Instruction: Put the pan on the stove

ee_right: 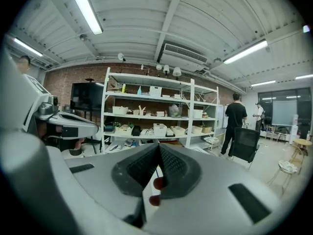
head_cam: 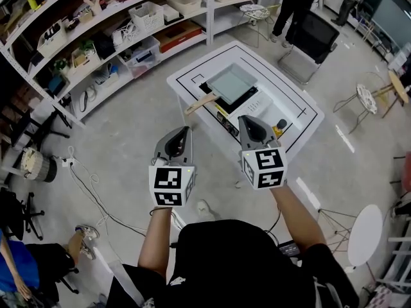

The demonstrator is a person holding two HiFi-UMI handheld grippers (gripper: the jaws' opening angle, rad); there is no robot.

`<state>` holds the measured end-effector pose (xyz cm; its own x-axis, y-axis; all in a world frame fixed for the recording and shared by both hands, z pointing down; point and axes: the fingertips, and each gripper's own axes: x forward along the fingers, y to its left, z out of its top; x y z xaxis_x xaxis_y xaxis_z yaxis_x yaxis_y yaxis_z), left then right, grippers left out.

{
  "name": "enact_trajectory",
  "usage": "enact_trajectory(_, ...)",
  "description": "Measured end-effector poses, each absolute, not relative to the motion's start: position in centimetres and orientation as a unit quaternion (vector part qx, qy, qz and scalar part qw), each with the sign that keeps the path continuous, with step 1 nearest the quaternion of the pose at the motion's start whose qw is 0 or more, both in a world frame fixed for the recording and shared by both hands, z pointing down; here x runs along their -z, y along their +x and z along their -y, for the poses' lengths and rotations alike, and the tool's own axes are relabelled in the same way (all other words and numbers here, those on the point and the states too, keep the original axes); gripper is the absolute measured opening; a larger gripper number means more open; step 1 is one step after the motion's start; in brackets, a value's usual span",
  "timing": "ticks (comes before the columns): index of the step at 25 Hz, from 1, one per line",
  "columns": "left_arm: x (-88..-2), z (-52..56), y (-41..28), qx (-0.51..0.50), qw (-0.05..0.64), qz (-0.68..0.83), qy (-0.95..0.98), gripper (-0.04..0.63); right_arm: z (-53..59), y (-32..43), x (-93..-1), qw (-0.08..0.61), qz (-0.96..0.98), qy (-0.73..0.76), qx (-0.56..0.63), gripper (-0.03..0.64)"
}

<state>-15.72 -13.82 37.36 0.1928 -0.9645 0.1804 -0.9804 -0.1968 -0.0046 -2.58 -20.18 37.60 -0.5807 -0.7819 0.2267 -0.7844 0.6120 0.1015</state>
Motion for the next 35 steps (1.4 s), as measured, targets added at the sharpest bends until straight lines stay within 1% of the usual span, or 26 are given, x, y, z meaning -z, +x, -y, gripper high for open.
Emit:
enact_trajectory(9,-37.0,9.8,-11.3,-0.072,0.052,0.645,0.759,0.011,16.4,1.6,-37.3,0.113,0.897,0.428,-0.008,0.000)
enact_trajectory(15,-37.6,6.9,-9.4,-0.083,0.050,0.654,0.750,0.011,13.8,3.2,-37.7,0.116,0.901,0.417,-0.001,0.000)
enact_trajectory(25,-38.1,2.4,-8.6,-0.087,0.051,0.670,0.735,0.011,9.9,4.1,-38.5,0.118,0.908,0.401,0.000,0.000)
enact_trajectory(35,-38.2,1.0,-9.0,-0.088,0.044,0.677,0.729,0.011,8.5,4.0,-38.6,0.119,0.909,0.400,0.007,0.000)
